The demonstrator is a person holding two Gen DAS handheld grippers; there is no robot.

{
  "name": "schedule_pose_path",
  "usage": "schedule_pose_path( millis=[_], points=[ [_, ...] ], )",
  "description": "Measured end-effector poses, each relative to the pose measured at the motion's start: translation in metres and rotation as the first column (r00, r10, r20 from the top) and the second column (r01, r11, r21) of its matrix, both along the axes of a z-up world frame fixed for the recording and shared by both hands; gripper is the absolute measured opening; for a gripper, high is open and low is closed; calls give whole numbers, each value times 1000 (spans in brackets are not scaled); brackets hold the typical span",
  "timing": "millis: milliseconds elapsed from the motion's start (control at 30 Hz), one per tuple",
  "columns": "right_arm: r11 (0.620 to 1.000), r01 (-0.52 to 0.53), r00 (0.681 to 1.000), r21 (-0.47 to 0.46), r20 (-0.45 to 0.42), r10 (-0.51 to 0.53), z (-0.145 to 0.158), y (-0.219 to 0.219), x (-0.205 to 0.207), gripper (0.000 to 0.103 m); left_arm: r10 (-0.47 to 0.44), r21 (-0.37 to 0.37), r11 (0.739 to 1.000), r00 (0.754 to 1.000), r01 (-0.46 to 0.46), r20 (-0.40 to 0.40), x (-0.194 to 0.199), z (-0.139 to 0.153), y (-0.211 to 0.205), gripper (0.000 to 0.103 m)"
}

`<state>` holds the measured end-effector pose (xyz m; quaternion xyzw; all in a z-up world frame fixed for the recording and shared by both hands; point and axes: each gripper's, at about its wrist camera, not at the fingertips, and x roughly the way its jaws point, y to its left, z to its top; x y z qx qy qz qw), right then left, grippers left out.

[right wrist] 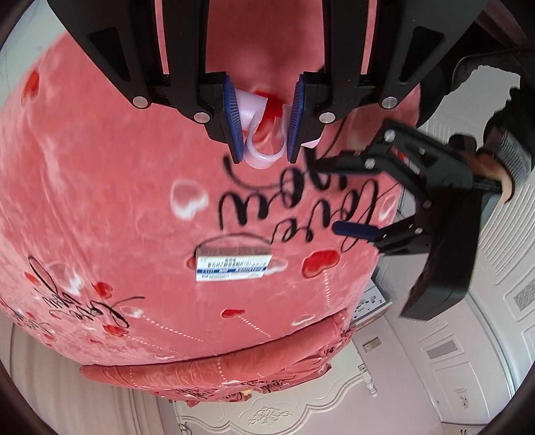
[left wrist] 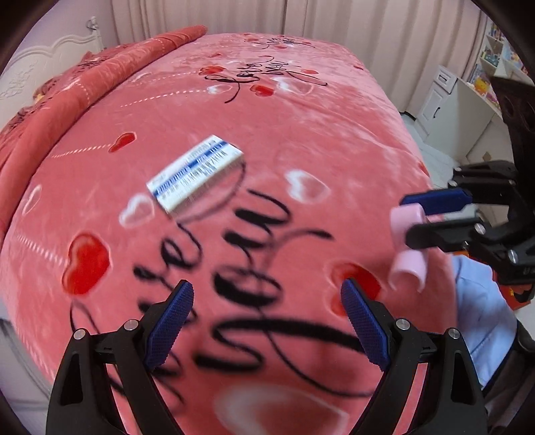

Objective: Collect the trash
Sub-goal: 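Grasp the white Sanlietong box with left tool while right tool holds the pink clip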

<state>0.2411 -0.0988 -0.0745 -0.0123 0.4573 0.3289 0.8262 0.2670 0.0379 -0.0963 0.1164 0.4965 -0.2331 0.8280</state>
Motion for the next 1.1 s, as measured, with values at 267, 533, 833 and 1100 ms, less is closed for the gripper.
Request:
schedule_pose_path(
  millis=[267,533,833,1100],
  points=[
    [1000,-7,1000,-20,-14,7,-22,18,52,27,-180,70,982,983,177,42,88,-16,18,89],
    [1000,-16,1000,-16,-7,16,-38,33,97,27,-267,63,962,964,266,10,148,-51,18,89],
    [1000,-4,1000,-4,-14,4,-52,36,117,27,-310,41,950,951,309,18,151,-60,13,69],
    [1000,14,1000,10,-4,-14,-39,24,102,27,-266,60,963,964,264,20,127,-47,4,64]
  ],
)
